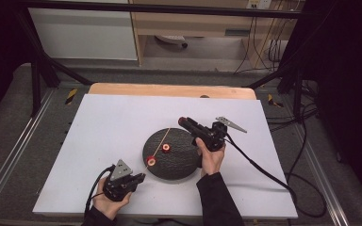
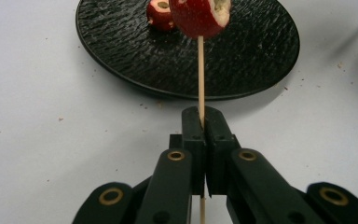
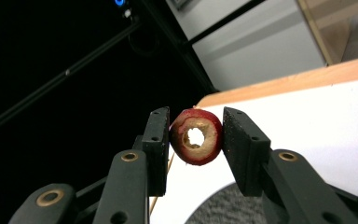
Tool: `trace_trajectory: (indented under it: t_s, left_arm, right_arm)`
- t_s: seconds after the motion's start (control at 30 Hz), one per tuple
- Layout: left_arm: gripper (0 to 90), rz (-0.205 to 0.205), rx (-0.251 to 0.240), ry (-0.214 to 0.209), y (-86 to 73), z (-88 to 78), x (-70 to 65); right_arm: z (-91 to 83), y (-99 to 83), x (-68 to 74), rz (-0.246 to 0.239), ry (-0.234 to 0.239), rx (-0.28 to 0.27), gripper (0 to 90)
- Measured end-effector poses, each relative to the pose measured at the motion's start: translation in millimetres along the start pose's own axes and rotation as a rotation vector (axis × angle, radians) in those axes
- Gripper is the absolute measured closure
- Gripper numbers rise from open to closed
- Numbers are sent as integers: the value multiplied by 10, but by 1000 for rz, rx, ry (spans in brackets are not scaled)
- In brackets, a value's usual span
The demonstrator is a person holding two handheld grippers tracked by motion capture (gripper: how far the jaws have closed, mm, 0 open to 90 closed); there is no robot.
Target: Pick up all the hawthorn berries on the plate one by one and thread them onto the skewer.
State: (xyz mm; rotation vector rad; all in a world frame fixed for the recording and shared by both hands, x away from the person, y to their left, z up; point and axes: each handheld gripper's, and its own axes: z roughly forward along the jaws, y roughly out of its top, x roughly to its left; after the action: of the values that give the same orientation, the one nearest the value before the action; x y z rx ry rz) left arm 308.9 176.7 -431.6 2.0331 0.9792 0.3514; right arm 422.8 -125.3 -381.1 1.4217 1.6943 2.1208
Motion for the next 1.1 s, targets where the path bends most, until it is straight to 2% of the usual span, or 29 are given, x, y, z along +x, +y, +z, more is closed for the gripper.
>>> trace_trajectory:
  t_s: [0.23, 0.57, 0.8, 1.1]
  left_arm:
    - [883, -16, -22, -9, 43, 44, -106]
    - [883, -50, -33, -26, 96, 127, -206]
    - [883, -63, -38, -34, 99, 136, -213]
    - [883, -66, -41, -41, 104, 143, -224]
  right_arm:
    - [38, -12, -19, 27, 7, -71, 631]
    - [63, -49, -20, 48, 21, -133, 631]
    - [73, -87, -15, 51, 28, -151, 631]
    - [91, -116, -23, 55, 29, -148, 631]
